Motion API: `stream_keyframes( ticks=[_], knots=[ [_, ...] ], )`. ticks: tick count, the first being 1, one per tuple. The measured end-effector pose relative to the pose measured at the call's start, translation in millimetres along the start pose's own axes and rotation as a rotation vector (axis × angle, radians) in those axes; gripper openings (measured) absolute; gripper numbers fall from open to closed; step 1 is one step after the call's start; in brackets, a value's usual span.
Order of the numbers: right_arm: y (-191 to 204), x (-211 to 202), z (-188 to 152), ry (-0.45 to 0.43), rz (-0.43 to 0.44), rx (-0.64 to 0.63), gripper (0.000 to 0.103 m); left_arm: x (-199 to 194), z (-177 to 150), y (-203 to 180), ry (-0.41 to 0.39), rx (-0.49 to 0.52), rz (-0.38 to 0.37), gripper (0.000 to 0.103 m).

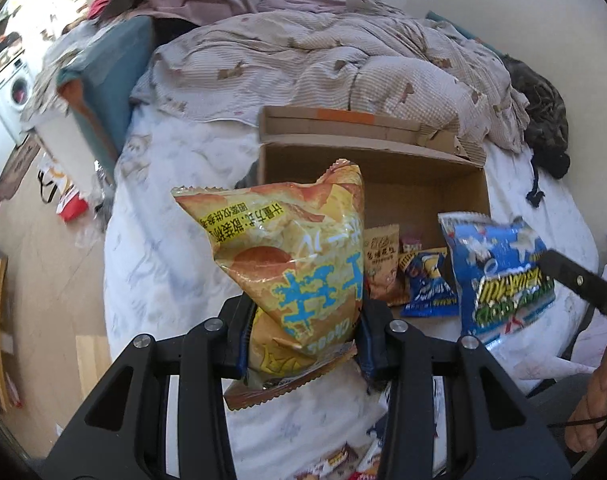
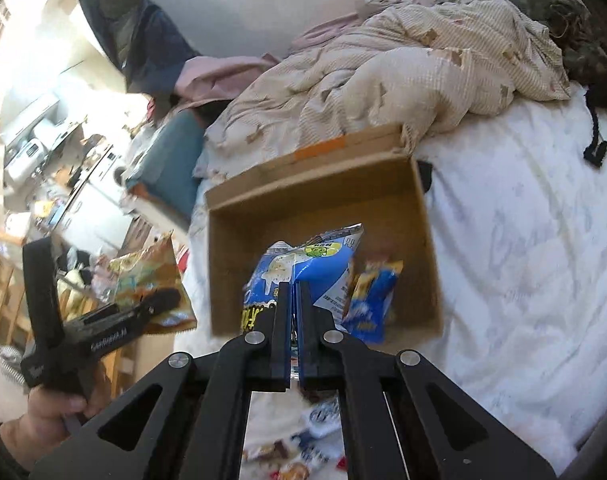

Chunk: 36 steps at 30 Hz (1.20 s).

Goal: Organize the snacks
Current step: 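Carry the yellow chip bag and blue bag over the box and open both tools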

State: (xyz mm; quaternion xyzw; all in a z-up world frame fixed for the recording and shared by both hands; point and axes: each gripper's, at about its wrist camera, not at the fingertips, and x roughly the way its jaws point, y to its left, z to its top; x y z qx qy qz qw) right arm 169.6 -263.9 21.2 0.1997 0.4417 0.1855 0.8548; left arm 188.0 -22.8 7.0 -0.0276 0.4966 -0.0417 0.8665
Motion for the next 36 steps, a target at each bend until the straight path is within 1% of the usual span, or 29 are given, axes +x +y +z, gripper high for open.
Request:
stream_keyframes(
  ticks=[3,6,12,14,16,19,24,26,28,29,32,33,34,36],
  knots=[
    [-10,18,10,0.007,-0.025,0.014,0.002,19,11,-8,0.012,0.022,0.005,0.036],
    [-21,42,15,0.029,-0.055,0.021,0.002,40,15,-16,0.037,0.044,0.006,0.036],
    [-40,80,9,0.097,-0.098,0.039,0.002,77,10,-23,0.076,0.081,0.037,0.036],
    [-41,85,8,0.099,-0.116,0.027,0.002,90,7,-22,0.099,0.083,0.046,0.036],
    [-39,88,7,0.090,-0.153,0.000,0.002,100,4,-18,0.131,0.070,0.054,0.036],
    [-40,95,4,0.106,-0.187,-0.011,0.002,106,1,-14,0.151,0.052,0.055,0.036],
    [-46,104,0,0.136,-0.278,-0.026,0.003,110,-1,-12,0.140,0.066,0.087,0.036],
    [-51,103,1,0.131,-0.264,0.009,0.003,111,-1,-10,0.150,0.046,0.067,0.037],
    [-54,99,4,0.116,-0.227,0.042,0.004,110,0,-10,0.152,0.030,0.042,0.037],
    [-55,97,5,0.108,-0.203,0.056,0.004,107,0,-10,0.144,0.029,0.029,0.037],
    [-54,95,5,0.099,-0.170,0.069,0.006,102,2,-13,0.129,0.044,0.018,0.037],
    [-54,95,5,0.098,-0.157,0.075,0.007,101,2,-14,0.127,0.044,0.011,0.039],
    [-54,95,6,0.097,-0.144,0.080,0.007,99,2,-14,0.123,0.041,0.002,0.047],
    [-52,94,8,0.092,-0.118,0.088,0.008,92,3,-13,0.094,0.032,-0.002,0.052]
  ],
)
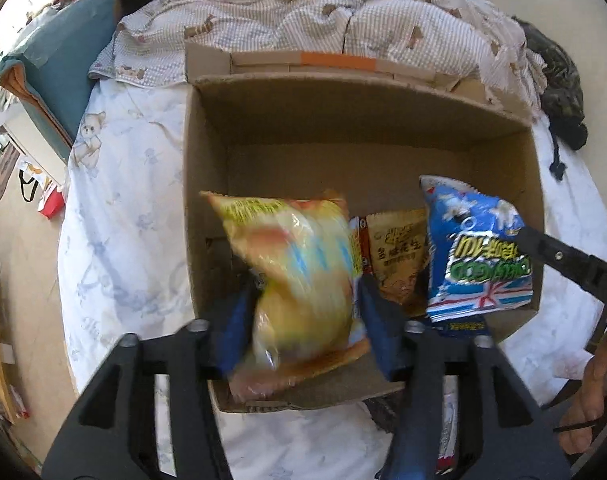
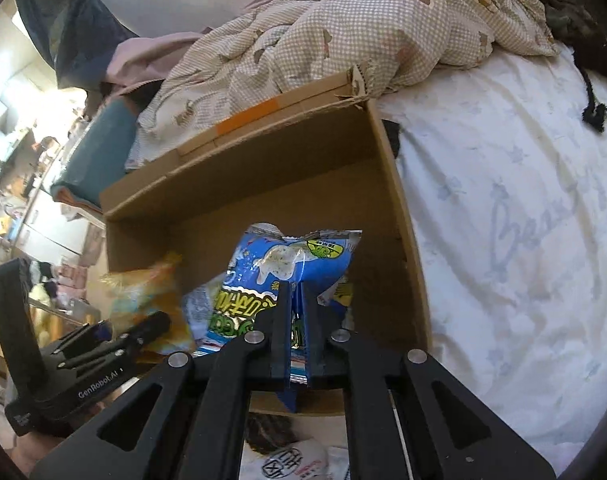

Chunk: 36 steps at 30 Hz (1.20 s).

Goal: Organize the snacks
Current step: 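Carry the yellow chip bag and blue bag over the box and open both tools, then move both open tools back toward the snacks on the sheet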

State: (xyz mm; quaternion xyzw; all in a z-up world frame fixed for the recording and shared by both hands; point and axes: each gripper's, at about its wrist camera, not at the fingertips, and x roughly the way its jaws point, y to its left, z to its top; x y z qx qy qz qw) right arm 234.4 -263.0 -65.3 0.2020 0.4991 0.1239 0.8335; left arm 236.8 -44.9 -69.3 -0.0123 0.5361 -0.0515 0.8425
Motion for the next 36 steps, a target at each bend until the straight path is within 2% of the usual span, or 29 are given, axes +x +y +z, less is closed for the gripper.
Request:
stream_keyframes(
  ticks=[2,3,4,5,6,7,8,10,25,28,34,36],
  knots=[
    [2,-1,0,-0.002,0.007,0.001,0.012,-8,2,0,-0.051,0.008,0.026,0.052],
    [3,-2,1,-0.003,0.008,0.001,0.021,-11,3,-1,-0.068,0.014,0.035,0.054],
    [4,-2,1,-0.004,0.009,0.002,0.027,-14,4,-1,-0.084,0.018,0.042,0.062],
    [4,-3,1,-0.007,0.013,0.005,0.044,-17,4,0,-0.105,0.014,0.044,0.067],
    [4,-4,2,-0.015,0.018,0.010,0.066,-19,5,1,-0.116,0.009,0.044,0.076],
    [5,-6,2,-0.029,0.020,0.013,0.074,-21,5,1,-0.128,0.002,0.042,0.082],
    [5,-9,2,-0.050,0.018,0.014,0.080,-24,6,2,-0.140,-0.005,0.035,0.083],
    [8,-13,3,-0.073,0.007,-0.002,0.080,-27,6,2,-0.151,-0.003,0.025,0.084],
    [5,-16,-1,-0.057,0.015,0.024,0.080,-41,0,6,-0.171,-0.015,0.003,0.084],
    [5,-20,-5,-0.058,0.009,0.023,0.080,-52,-3,10,-0.200,-0.028,0.010,0.084],
    [12,-34,-17,-0.071,0.000,-0.009,0.080,-89,-8,18,-0.320,-0.043,0.022,0.084],
    [16,-40,-22,-0.077,-0.005,-0.030,0.080,-96,-11,22,-0.333,-0.052,0.026,0.084]
  ],
)
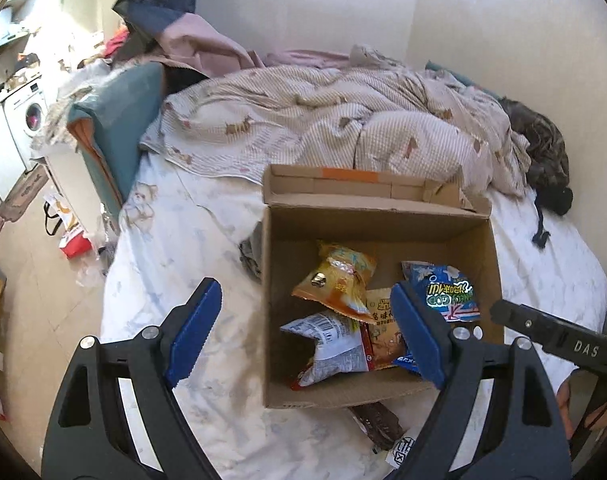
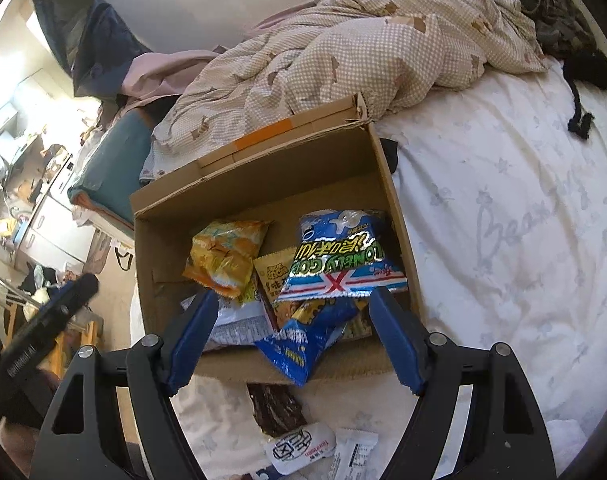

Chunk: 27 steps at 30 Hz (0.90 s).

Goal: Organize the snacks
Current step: 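Move both open tools back toward the snacks on the sheet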

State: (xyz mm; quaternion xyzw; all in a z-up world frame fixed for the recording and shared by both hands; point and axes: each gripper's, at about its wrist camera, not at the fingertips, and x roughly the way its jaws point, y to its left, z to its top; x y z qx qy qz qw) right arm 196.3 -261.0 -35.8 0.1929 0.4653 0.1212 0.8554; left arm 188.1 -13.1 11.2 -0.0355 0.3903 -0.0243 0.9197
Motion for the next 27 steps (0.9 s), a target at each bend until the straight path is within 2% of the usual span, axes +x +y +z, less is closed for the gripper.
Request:
stream_keyframes(
  ticks=[2,3,4,6,10,19,27],
  knots=[
    [3,-5,-4,-0.004,-0.005,-0.017,0.080,-7,-3,4,-0.003,-0.012,-0.008,0.084],
    [3,-8,-8,-0.002,-0.007,-0.023,0.080,-10,-5,6,-0.002,-0.017,-0.010,0.088],
    [3,-10,-11,0.001,-0.006,-0.022,0.080,-14,-7,7,0.000,-0.022,-0.018,0.096],
    [3,-14,-17,0.009,-0.001,-0.015,0.080,-21,-12,10,0.003,-0.030,-0.040,0.101],
    [3,-23,-30,0.013,-0.003,-0.011,0.080,-31,-23,16,0.033,-0.060,-0.056,0.101],
    [-3,-38,-57,0.041,-0.012,0.016,0.080,-47,-51,29,0.067,-0.088,0.007,0.101],
    [-2,-39,-77,0.079,-0.045,0.023,0.080,-41,-76,32,0.190,-0.082,0.006,0.101]
  ],
)
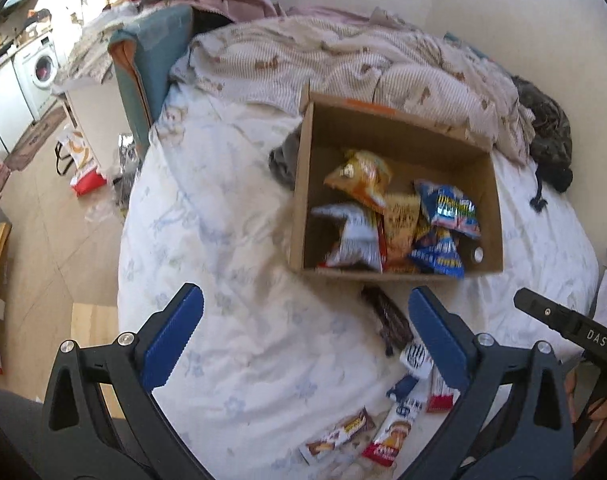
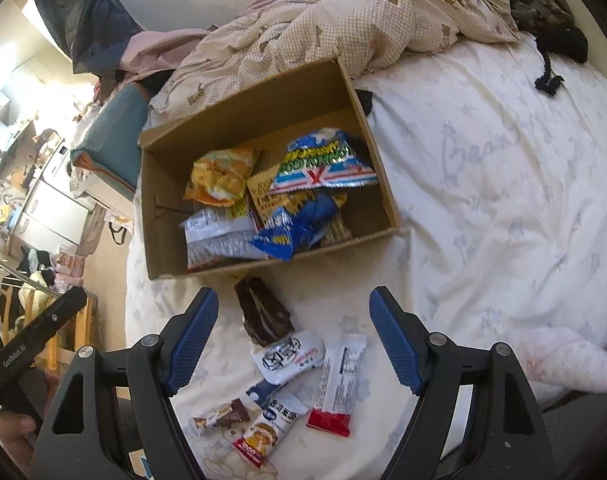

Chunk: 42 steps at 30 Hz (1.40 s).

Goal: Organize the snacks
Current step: 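Move both open tools back toward the snacks on the sheet, then grasp a brown wafer bar with the left tool while the right tool grasps a white bar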

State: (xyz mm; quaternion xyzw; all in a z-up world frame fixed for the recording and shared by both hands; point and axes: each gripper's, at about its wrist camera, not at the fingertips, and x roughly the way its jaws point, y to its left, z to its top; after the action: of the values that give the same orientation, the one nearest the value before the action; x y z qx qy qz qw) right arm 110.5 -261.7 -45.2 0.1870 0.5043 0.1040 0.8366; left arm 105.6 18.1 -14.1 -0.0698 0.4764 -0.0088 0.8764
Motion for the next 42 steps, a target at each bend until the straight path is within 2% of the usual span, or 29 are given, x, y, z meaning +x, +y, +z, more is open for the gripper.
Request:
stream_keyframes(
  ticks=[6,10,11,14,15,17,19,24,29,31,32,33,34,35,37,41,42],
  knots=[
    [-7,14,-10,0.068,-0.039,0.045,0.080,19,-15,-4,0.120,0.006,-0.017,0.101],
    [-9,17,-10,0.081,-0.053,0.052,0.080,46,-33,-20,0.268,0.104,-0.013,0.101],
    [-9,18,-9,0.080,-0.053,0.055,0.080,58,-44,-29,0.352,0.168,-0.021,0.101],
    [-9,20,-9,0.086,-0.050,0.061,0.080,80,-71,-50,0.493,0.290,-0.054,0.088],
    [-10,21,-9,0.090,-0.050,0.063,0.080,82,-76,-53,0.499,0.303,-0.052,0.081],
    [-11,21,-9,0.093,-0.046,0.069,0.080,89,-85,-58,0.519,0.301,-0.046,0.079],
    [-11,22,-8,0.095,-0.044,0.071,0.080,97,-96,-63,0.562,0.344,-0.038,0.072],
    [-17,23,-8,0.101,-0.046,0.095,0.080,107,-124,-71,0.684,0.434,-0.056,0.071],
    [-19,23,-7,0.104,-0.027,0.114,0.080,111,-135,-74,0.699,0.486,0.000,0.070],
    [-17,24,-7,0.106,-0.026,0.106,0.080,116,-137,-72,0.719,0.482,0.025,0.033],
    [-16,24,-7,0.107,-0.026,0.102,0.080,118,-137,-71,0.722,0.472,0.031,0.026],
    [-16,24,-7,0.108,-0.024,0.100,0.080,118,-137,-72,0.714,0.470,0.032,0.014],
    [-16,24,-7,0.108,-0.023,0.100,0.080,116,-136,-74,0.693,0.470,0.033,0.014],
    [-16,24,-7,0.107,-0.023,0.102,0.080,109,-125,-74,0.629,0.456,0.039,0.014],
    [-17,23,-7,0.105,-0.022,0.108,0.080,98,-105,-72,0.549,0.392,0.031,0.014],
    [-20,22,-7,0.102,-0.026,0.116,0.080,77,-67,-50,0.436,0.164,-0.038,0.014],
    [-20,23,-6,0.104,-0.030,0.117,0.080,74,-62,-47,0.414,0.135,-0.040,0.014]
  ],
)
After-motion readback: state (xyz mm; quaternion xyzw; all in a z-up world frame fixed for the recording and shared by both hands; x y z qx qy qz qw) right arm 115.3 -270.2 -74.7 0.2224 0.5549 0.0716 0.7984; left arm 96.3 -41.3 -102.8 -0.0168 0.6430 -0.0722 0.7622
